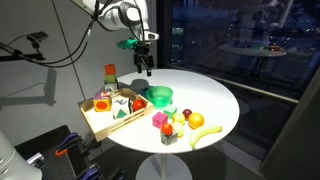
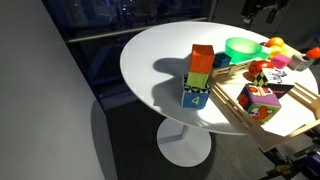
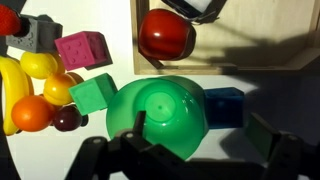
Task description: Remove the green bowl from the blue block and put it on the table, remove the orange fruit on the gray block top and put it in the green bowl
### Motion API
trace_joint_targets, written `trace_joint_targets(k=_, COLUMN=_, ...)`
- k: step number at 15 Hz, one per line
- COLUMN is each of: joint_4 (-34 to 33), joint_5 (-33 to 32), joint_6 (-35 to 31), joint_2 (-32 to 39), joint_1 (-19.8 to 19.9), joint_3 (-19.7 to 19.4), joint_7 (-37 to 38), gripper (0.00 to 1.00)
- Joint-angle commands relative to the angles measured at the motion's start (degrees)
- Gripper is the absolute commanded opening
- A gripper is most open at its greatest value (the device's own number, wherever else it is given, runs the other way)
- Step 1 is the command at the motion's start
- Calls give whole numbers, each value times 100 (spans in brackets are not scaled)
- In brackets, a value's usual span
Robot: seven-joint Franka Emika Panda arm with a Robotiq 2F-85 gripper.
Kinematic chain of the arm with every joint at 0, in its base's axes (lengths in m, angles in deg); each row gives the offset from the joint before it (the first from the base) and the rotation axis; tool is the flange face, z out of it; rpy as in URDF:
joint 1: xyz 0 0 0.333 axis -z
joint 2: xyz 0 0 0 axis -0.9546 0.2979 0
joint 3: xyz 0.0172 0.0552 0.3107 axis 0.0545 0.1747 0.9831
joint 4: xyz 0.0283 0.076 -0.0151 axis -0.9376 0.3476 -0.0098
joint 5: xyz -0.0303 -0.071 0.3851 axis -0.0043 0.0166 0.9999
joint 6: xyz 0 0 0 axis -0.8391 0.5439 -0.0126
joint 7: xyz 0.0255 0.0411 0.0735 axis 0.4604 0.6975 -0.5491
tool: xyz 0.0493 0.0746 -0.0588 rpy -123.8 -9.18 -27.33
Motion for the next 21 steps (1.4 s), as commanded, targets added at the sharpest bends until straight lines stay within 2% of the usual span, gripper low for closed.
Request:
trace_joint_targets(k=1, joint_4=345, joint_5=29, joint_6=116, joint_2=-510, joint_1=11, joint_3=179, joint_7=-738, gripper=100)
trace_joint_targets(k=4, joint_4=354, joint_5=211, joint_6=521, joint_2=-710, joint_1=34, joint_3=309, joint_7=-1503, gripper=100)
trace_joint_targets(k=7, joint_4=342, joint_5=132, joint_6=848, joint_2=-844, joint_1=21, joint_3=361, joint_7=-1889, gripper=100)
trace_joint_targets(k=9, joint_4=234, joint_5=75, joint_6=759, joint_2=-680, joint_1=17, joint_3=363, joint_7=-1662, gripper=100)
trace_joint_targets(k=14, joint_4=237, joint_5=75, joint_6=771, joint_2=-655, joint_1=16, joint_3=366, joint_7=-1669, gripper=100)
trace_joint_targets(k=21, joint_4=290, joint_5=59, joint_6=773, joint_2=-656, joint_1=235, joint_3=181, joint_7=-1687, gripper=100)
